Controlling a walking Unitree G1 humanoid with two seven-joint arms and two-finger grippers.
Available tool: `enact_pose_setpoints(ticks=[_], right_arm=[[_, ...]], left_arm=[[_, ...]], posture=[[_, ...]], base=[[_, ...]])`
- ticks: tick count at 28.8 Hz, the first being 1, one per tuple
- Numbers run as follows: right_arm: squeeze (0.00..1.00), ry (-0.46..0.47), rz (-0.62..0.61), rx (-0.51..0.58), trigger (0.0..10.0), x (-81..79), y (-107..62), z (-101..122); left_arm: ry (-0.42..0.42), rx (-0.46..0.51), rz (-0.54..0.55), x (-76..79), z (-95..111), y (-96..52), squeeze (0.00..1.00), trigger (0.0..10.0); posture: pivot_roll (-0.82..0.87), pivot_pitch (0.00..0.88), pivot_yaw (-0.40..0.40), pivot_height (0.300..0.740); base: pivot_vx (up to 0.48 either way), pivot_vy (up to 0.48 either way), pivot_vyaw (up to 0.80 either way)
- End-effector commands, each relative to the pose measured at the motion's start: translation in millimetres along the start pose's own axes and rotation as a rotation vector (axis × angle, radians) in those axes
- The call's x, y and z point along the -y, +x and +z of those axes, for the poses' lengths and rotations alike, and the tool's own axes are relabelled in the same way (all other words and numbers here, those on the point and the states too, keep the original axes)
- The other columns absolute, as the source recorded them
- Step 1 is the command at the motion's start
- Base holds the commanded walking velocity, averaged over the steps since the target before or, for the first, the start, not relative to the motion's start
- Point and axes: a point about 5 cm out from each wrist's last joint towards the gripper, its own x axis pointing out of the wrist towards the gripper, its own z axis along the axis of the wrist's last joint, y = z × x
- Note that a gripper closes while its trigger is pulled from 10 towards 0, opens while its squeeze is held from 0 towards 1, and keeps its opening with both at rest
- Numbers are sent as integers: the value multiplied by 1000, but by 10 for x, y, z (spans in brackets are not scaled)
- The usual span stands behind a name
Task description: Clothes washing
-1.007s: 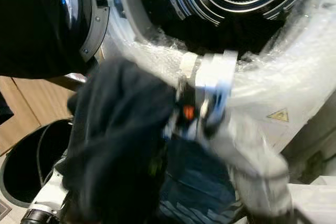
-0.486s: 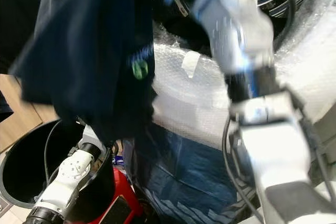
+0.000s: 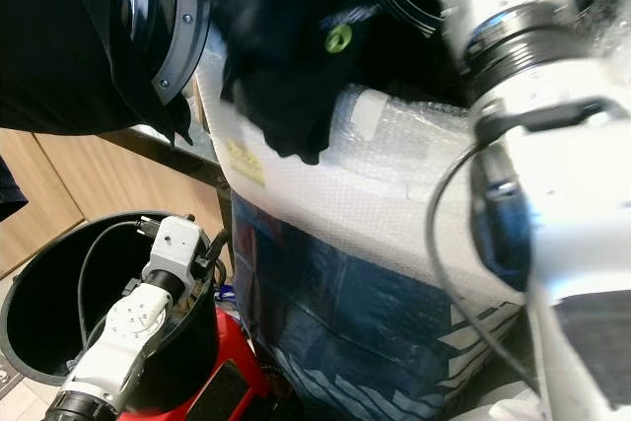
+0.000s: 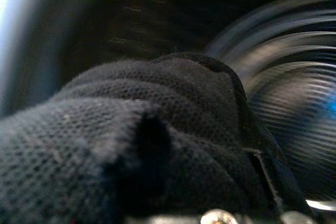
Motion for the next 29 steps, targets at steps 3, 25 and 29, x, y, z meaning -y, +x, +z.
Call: enact_pose_setpoints(ticks=[3, 25, 29], right_arm=[[0, 21, -79, 54, 0, 102, -1, 184], [0, 501, 750, 213, 0, -525, -529, -355], [0, 541, 831, 161, 0, -753, -985, -752]], left_arm=[[6, 19, 10, 7, 40, 1, 0, 10000], [-5, 41, -20, 78, 92, -20, 0, 10000], [-28, 74, -24, 85, 137, -50, 0, 10000]], posture=[[-11, 5, -39, 740], [-33, 51, -9, 740], [-30, 60, -15, 740]], base=[[0, 0, 0], [0, 0, 0], [0, 0, 0]])
